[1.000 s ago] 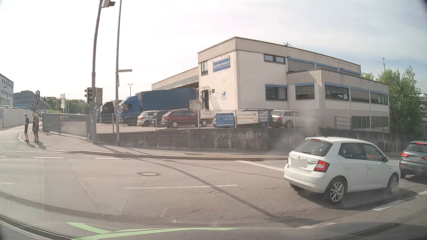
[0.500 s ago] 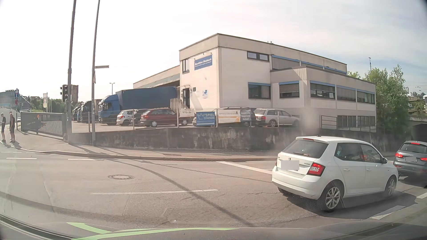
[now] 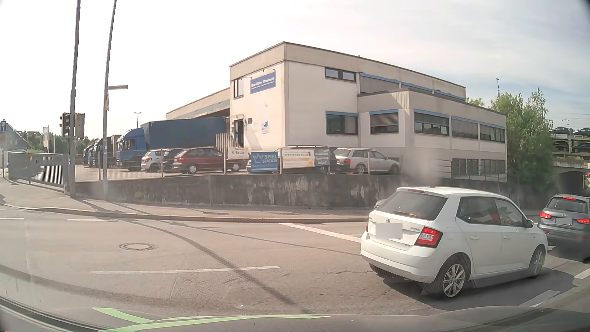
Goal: Follow the waypoints while adhering to traffic rules and regulations
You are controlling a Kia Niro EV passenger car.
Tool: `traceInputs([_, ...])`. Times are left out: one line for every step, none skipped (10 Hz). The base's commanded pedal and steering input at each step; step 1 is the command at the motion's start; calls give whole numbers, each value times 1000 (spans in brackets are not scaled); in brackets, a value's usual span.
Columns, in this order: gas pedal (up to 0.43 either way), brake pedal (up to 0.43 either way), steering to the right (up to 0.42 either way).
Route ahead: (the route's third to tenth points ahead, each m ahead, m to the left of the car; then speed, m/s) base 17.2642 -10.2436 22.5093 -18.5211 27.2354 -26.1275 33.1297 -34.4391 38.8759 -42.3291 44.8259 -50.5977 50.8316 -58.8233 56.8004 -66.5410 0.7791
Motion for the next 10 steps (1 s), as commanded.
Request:
traceInputs([0, 287, 367])
traceInputs([0, 280, 372])
traceInputs([0, 280, 377])
traceInputs([0, 280, 385])
traceInputs([0, 280, 395])
traceInputs([0, 280, 403])
traceInputs([0, 280, 408])
traceInputs([0, 287, 412])
traceInputs([0, 280, 413])
traceInputs([0, 280, 414])
